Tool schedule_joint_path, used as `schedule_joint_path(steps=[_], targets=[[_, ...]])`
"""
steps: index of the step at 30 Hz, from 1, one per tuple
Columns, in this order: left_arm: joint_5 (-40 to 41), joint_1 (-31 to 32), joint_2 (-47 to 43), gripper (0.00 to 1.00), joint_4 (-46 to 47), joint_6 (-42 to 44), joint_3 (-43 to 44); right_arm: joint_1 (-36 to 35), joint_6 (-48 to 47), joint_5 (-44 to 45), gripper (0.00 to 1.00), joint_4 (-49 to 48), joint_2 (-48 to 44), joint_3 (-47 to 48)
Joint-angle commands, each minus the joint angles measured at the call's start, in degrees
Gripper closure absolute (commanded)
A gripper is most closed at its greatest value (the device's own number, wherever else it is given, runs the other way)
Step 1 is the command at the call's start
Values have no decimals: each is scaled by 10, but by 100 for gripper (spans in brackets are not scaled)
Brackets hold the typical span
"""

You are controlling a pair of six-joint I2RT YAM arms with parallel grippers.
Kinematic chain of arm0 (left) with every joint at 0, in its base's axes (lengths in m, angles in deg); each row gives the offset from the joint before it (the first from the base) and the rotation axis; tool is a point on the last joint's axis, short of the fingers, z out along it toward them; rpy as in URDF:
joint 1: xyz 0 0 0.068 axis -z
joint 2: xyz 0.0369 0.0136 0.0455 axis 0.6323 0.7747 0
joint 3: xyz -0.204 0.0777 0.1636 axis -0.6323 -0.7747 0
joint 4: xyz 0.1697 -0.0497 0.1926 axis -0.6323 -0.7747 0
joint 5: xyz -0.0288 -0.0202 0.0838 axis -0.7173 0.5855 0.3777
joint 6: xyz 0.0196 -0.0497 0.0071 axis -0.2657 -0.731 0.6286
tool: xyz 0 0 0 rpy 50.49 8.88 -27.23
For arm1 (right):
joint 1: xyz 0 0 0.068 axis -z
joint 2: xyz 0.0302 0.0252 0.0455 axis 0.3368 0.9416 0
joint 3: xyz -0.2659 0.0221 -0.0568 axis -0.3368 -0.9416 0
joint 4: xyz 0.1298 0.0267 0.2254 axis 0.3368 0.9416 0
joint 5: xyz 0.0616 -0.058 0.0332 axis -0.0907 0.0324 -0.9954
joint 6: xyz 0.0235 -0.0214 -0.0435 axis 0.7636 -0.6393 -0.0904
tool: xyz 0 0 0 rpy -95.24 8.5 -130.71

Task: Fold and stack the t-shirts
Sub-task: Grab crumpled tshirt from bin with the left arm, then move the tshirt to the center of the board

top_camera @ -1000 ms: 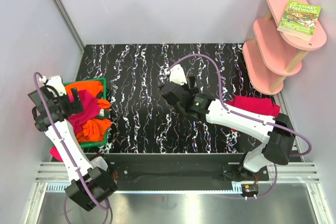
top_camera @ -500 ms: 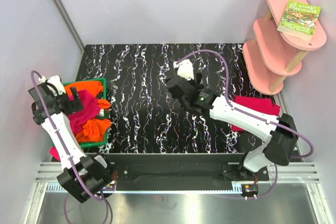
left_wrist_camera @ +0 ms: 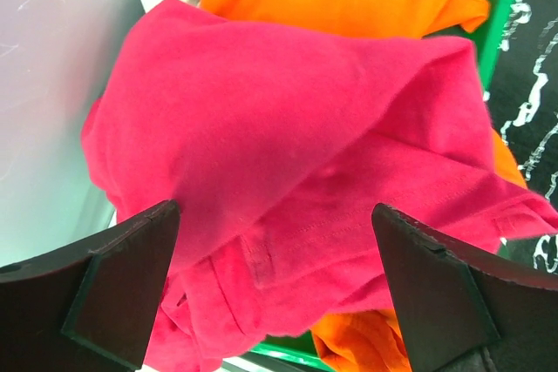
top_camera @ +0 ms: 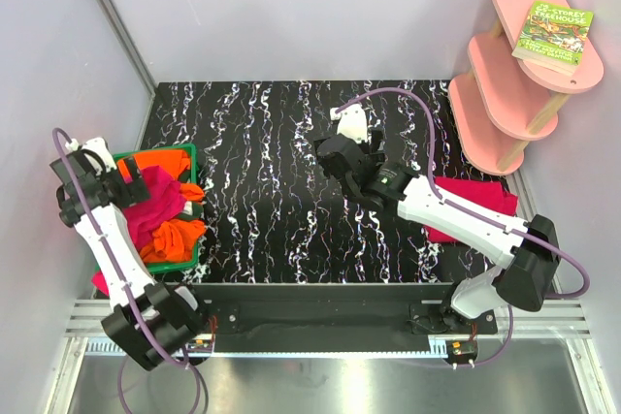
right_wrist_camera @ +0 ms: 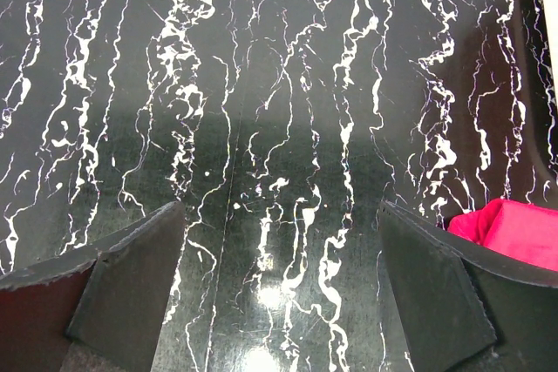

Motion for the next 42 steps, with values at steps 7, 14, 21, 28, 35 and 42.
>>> schedule_joint_path(steps=[7, 14, 21, 28, 35, 42], targets=[[38, 2, 98, 2, 31, -4, 69, -2, -13, -2, 0, 2, -9, 6], [18, 1, 77, 21, 43, -10, 67, -2, -7, -5, 0, 6, -10, 0], [25, 1, 74, 100, 48, -8, 55, -2, -2, -9, 0, 7, 1, 0], [10, 14, 56, 100, 39, -5, 82, -2, -2, -15, 0, 7, 9, 4], [38, 208, 116, 100, -87, -53, 423, -2, -15, -10, 0, 7, 18, 24], [75, 356, 212, 100, -144, -21, 636, -2, -13, -15, 0, 8, 5, 34]])
